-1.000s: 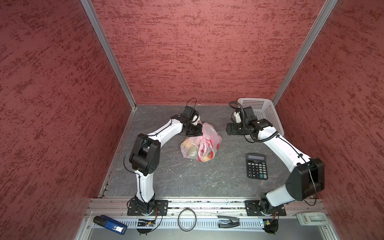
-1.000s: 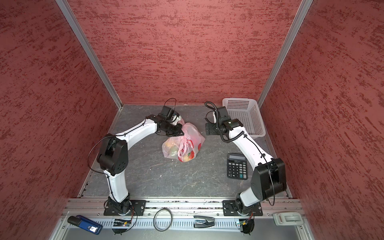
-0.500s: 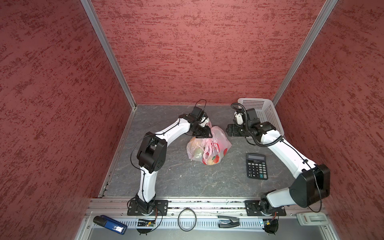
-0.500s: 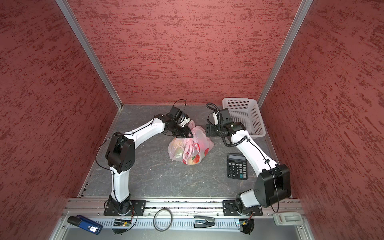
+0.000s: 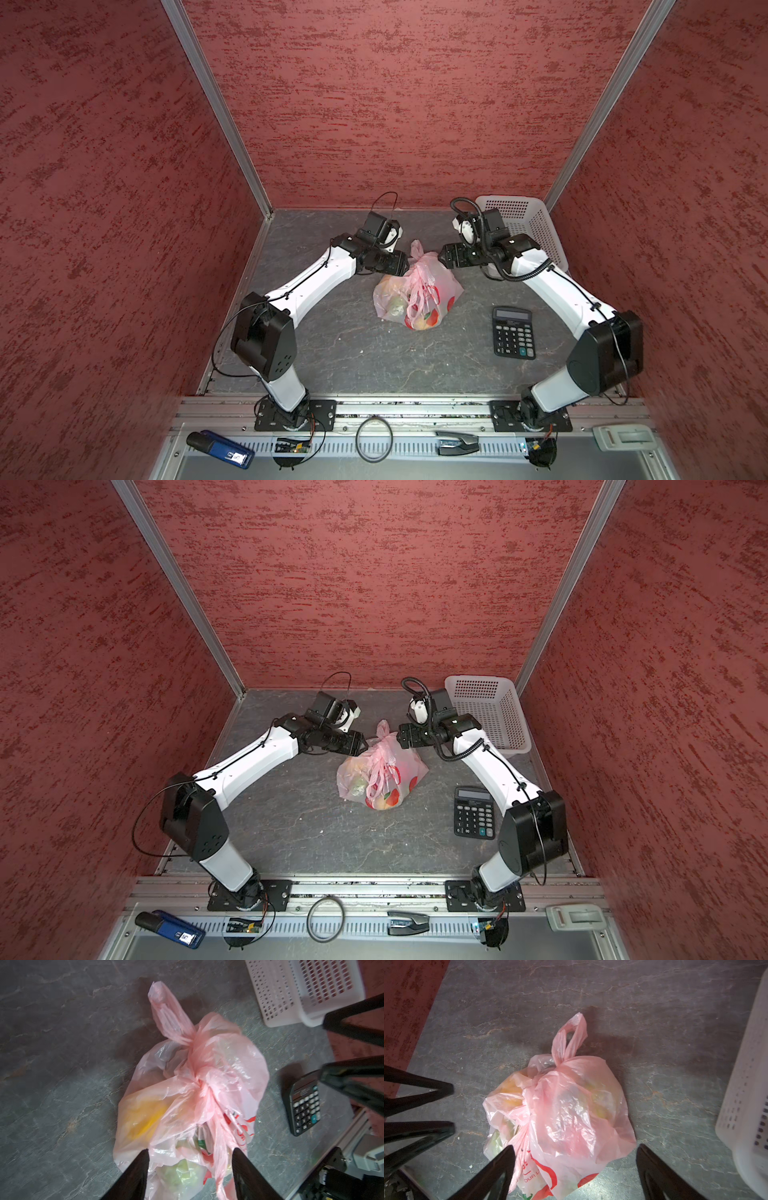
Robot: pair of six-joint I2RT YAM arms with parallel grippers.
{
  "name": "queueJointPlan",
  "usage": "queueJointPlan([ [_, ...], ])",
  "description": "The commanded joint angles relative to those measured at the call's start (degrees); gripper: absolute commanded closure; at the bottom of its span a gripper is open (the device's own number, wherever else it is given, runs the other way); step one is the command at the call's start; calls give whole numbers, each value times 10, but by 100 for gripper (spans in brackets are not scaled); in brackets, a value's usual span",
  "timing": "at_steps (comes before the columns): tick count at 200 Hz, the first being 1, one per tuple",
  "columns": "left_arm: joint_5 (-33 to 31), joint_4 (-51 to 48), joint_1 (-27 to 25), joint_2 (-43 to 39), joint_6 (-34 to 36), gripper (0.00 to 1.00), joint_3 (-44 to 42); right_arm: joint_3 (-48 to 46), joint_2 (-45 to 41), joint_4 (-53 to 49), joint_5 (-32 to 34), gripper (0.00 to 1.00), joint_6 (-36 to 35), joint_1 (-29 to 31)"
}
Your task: Untie the knot of the plastic bag and take out the fruit
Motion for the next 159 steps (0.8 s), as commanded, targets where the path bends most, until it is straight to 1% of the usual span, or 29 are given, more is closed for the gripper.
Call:
queueJointPlan([
  [1, -17, 49, -1, 9, 30, 36, -30, 28, 20, -5, -29, 8, -21, 14],
  [16, -21, 72, -4, 17, 43, 36, -33, 33, 27, -6, -30, 8, -21, 18],
  [57, -50, 80, -8, 57, 98, 35, -18, 31, 25, -3, -25, 9, -13, 23],
  [96, -15, 87, -2, 79, 159, 35, -25, 17, 12, -2, -18, 9, -7, 23],
  [109, 12, 91, 3, 82, 169, 39, -29, 15, 10, -2, -19, 9, -4, 23],
  [130, 58, 84, 10, 88, 181, 49, -31, 16, 11, -3, -23, 9, -2, 24],
  [159, 88, 83, 11, 82, 187, 63, -51, 15, 16, -1, -23, 9, 0, 27],
])
